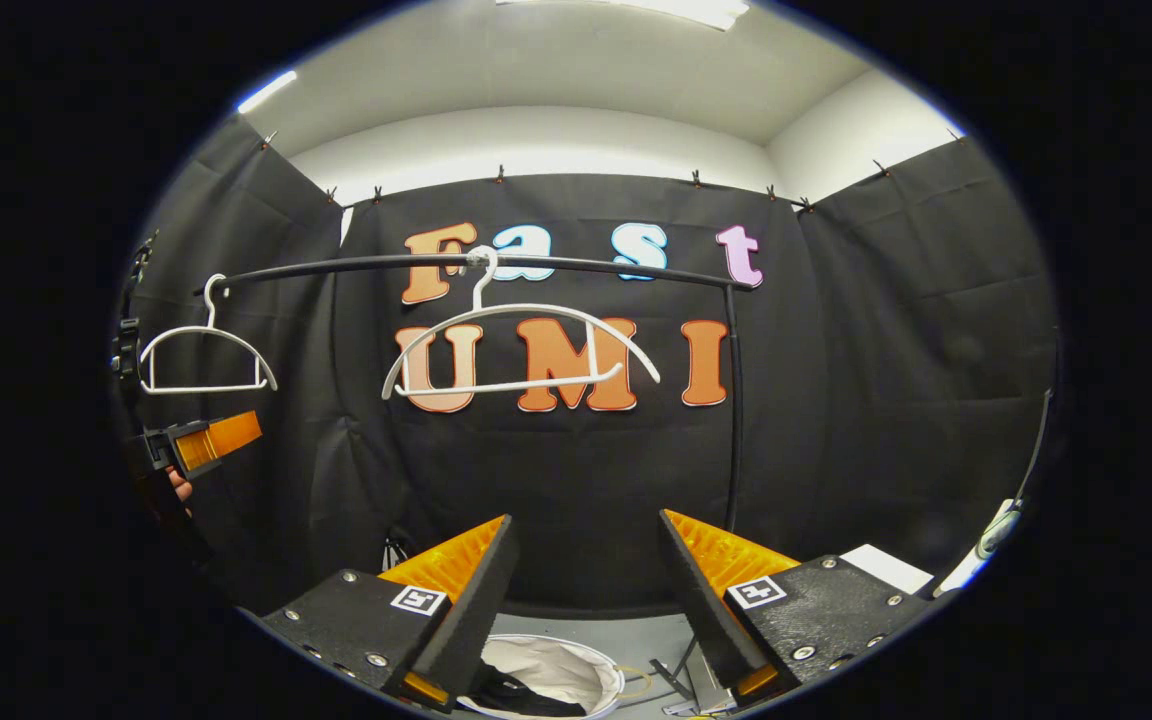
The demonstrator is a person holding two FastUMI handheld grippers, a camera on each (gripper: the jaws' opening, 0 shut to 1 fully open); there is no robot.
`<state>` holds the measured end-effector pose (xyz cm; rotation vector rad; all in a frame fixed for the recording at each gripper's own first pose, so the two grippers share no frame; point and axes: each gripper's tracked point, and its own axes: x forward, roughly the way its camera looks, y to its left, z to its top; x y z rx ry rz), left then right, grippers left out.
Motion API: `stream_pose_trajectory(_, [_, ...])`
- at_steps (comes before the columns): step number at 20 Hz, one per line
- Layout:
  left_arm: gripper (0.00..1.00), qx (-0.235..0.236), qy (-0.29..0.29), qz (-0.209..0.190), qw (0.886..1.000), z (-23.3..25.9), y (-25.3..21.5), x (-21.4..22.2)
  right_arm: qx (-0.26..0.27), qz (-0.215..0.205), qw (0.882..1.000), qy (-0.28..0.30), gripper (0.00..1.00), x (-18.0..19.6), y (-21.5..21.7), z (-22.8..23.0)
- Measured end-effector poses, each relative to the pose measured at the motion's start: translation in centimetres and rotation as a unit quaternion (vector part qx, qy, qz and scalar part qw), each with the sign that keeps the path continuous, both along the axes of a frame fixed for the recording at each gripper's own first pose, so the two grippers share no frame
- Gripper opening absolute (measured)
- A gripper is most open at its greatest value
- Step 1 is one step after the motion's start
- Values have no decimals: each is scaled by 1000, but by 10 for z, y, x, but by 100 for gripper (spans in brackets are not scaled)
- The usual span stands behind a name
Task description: Grasp the clothes on the hanger with both hands and then place them into the laundry hamper below.
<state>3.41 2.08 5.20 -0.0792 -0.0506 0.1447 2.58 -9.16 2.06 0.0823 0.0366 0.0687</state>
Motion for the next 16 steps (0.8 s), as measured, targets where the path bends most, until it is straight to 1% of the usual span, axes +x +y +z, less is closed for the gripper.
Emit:
stream_pose_trajectory(2, [96,4,0,1,1000,0,1,1,2,0,1000,0,87,0,-1,0])
stream_pose_trajectory(3, [96,6,0,2,1000,1,0,1,3,0,1000,0,79,0,0,-1])
stream_pose_trajectory(4, [96,7,0,1,1000,0,1,2,3,0,1000,0,79,1,0,-1])
stream_pose_trajectory(5, [96,7,-1,1,1000,0,1,2,3,-1,1000,0,87,1,-1,-1])
stream_pose_trajectory(7, [96,6,-1,-2,1000,0,0,4,1,-2,1000,2,87,2,-1,-4])
stream_pose_trajectory(8, [96,6,-1,-3,1000,-1,-1,4,0,-4,1000,3,79,3,-1,-5])
stream_pose_trajectory(9, [96,5,-1,-4,1000,-2,0,5,-1,-5,1000,3,79,2,-2,-5])
stream_pose_trajectory(10, [96,5,0,-6,1000,-2,-1,6,-1,-6,1000,4,87,3,-2,-6])
stream_pose_trajectory(16, [96,4,-1,-10,1000,-3,-2,6,0,-9,1000,3,87,2,-1,-5])
